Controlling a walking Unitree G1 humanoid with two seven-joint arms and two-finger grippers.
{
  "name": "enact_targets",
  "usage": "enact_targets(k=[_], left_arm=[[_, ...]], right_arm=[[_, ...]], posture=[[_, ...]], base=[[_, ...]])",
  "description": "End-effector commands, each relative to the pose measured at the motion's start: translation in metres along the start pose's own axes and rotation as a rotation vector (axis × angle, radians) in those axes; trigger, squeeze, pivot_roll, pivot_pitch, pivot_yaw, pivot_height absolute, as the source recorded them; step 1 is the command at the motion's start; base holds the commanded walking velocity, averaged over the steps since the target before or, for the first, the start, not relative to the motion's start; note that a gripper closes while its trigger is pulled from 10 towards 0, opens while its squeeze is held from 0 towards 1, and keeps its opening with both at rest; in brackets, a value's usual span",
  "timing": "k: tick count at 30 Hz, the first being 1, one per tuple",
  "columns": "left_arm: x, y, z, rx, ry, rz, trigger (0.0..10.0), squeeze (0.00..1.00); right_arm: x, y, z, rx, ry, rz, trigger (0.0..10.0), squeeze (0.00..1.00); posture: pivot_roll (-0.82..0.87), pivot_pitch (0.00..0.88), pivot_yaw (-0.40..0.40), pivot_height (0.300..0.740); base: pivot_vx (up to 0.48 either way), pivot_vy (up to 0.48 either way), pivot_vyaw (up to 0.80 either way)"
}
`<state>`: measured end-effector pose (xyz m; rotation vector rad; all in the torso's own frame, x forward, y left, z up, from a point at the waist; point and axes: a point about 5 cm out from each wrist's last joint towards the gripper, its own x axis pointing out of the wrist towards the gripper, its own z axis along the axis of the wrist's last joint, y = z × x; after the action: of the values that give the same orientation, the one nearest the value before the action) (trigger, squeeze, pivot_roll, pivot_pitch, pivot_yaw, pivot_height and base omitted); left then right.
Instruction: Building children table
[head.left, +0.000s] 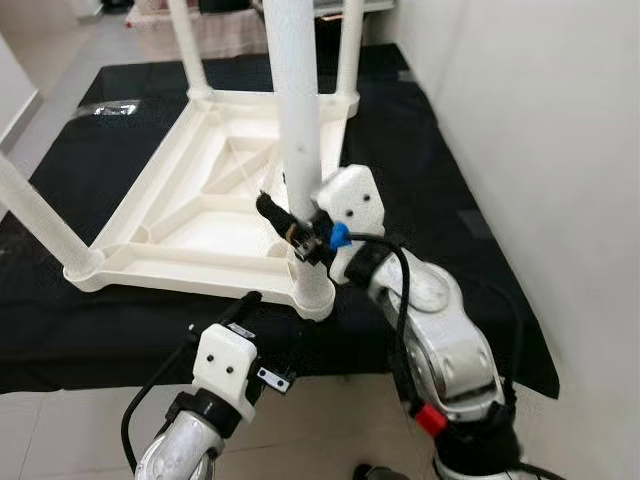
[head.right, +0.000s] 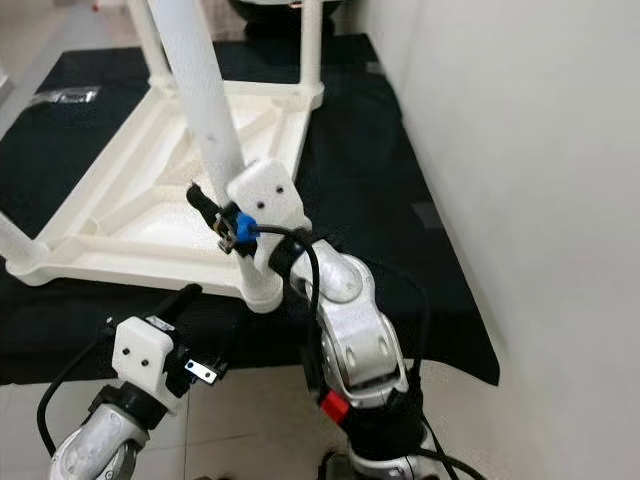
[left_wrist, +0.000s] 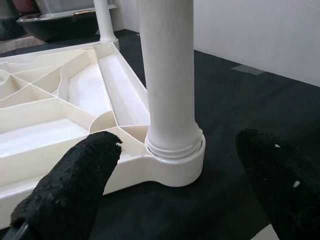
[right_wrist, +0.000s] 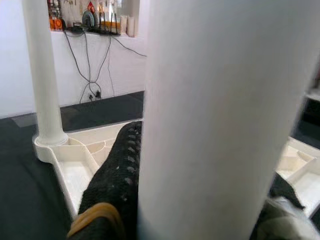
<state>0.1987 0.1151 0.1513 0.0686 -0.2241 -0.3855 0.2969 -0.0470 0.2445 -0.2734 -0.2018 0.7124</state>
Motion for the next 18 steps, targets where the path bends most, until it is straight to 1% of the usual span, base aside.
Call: enact_targets(k=[1, 2, 3, 4, 5, 6, 7, 8, 9, 10, 11, 13, 14, 15, 16, 18], left_arm=[[-0.003, 0.0, -0.006, 0.008, 0.029, 0.007, 10.0, 0.0], [-0.003, 0.0, -0.006, 0.01, 0.027, 0.014, 10.0, 0.0], [-0.003, 0.0, -0.006, 0.01, 0.027, 0.014, 10.0, 0.0], [-0.003, -0.001, -0.005, 0.011, 0.026, 0.019, 10.0, 0.0], [-0.003, -0.001, -0.005, 0.011, 0.025, 0.022, 10.0, 0.0], [-0.003, -0.002, -0.005, 0.011, 0.024, 0.024, 10.0, 0.0], [-0.003, -0.002, -0.005, 0.01, 0.024, 0.023, 10.0, 0.0], [-0.003, -0.002, -0.005, 0.01, 0.024, 0.023, 10.0, 0.0], [-0.003, -0.002, -0.005, 0.009, 0.024, 0.021, 10.0, 0.0], [-0.003, -0.002, -0.004, 0.008, 0.024, 0.019, 10.0, 0.0], [-0.003, -0.002, -0.004, 0.006, 0.024, 0.016, 10.0, 0.0], [-0.003, -0.002, -0.004, 0.006, 0.024, 0.016, 10.0, 0.0], [-0.004, -0.003, -0.004, 0.005, 0.025, 0.015, 10.0, 0.0], [-0.004, -0.003, -0.003, 0.004, 0.024, 0.013, 10.0, 0.0], [-0.005, -0.004, -0.003, 0.003, 0.024, 0.011, 10.0, 0.0], [-0.005, -0.004, -0.003, 0.003, 0.024, 0.011, 10.0, 0.0]], right_arm=[[-0.008, -0.003, -0.065, 0.072, 0.305, -0.025, 10.0, 0.0], [-0.004, -0.009, -0.058, 0.062, 0.255, -0.02, 10.0, 1.0], [-0.004, -0.009, -0.058, 0.062, 0.255, -0.02, 10.0, 1.0], [0.001, -0.016, -0.049, 0.054, 0.195, 0.013, 10.0, 1.0], [0.005, -0.022, -0.037, 0.061, 0.109, 0.12, 10.0, 1.0], [0.006, -0.026, -0.029, 0.062, 0.054, 0.194, 10.0, 1.0], [0.004, -0.03, -0.021, 0.029, 0.004, 0.307, 10.0, 1.0], [0.004, -0.03, -0.021, 0.029, 0.004, 0.307, 10.0, 1.0], [0.002, -0.037, -0.012, 0.002, -0.034, 0.409, 10.0, 1.0], [0.0, -0.042, -0.007, -0.011, -0.054, 0.471, 10.0, 1.0], [-0.001, -0.048, 0.0, -0.013, -0.078, 0.557, 10.0, 0.41], [-0.001, -0.048, 0.0, -0.013, -0.078, 0.557, 10.0, 0.41], [-0.001, -0.052, 0.004, -0.008, -0.092, 0.605, 10.0, 0.41], [0.0, -0.056, 0.008, -0.002, -0.103, 0.652, 10.0, 0.0], [0.002, -0.06, 0.012, 0.003, -0.118, 0.694, 10.0, 0.0], [0.002, -0.06, 0.012, 0.003, -0.118, 0.694, 10.0, 0.0]], posture=[[0.05, 0.269, -0.039, 0.74], [0.06, 0.27, -0.049, 0.74], [0.06, 0.27, -0.049, 0.74], [0.06, 0.269, -0.051, 0.74], [0.06, 0.269, -0.05, 0.74], [0.06, 0.269, -0.05, 0.74], [0.07, 0.27, -0.048, 0.74], [0.07, 0.27, -0.048, 0.74], [0.07, 0.27, -0.046, 0.74], [0.07, 0.271, -0.045, 0.74], [0.07, 0.275, -0.045, 0.74], [0.07, 0.275, -0.045, 0.74], [0.07, 0.275, -0.045, 0.74], [0.08, 0.279, -0.048, 0.74], [0.09, 0.284, -0.049, 0.74], [0.09, 0.284, -0.049, 0.74]], base=[[0.0, 0.0, 0.0], [0.0, 0.0, 0.0], [0.0, 0.0, 0.0], [0.0, 0.0, 0.0], [0.0, 0.0, 0.0], [0.0, 0.0, 0.0], [0.0, 0.0, 0.0], [0.0, 0.0, 0.0], [0.0, 0.0, 0.0], [0.0, 0.0, 0.0], [0.0, 0.0, 0.0], [0.0, 0.0, 0.0], [0.0, 0.0, 0.0], [0.0, 0.0, 0.0], [0.0, 0.0, 0.0], [0.0, 0.0, 0.0]])
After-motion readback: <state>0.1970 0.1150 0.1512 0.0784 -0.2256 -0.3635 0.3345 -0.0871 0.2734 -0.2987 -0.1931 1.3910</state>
